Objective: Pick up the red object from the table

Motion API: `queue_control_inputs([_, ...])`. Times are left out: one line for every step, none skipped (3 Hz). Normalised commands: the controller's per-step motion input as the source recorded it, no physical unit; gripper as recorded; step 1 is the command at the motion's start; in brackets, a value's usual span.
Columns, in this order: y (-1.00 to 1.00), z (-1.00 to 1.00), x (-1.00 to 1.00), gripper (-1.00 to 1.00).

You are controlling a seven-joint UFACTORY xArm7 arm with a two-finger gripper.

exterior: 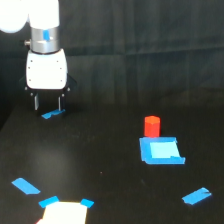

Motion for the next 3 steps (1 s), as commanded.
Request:
queue_control_inputs([-0.01, -0.19, 1.00, 0.87])
queue_control_inputs([0.15, -0.90, 0.86, 1.00])
queue_control_inputs([-0.38, -1.00, 0.99, 0.91])
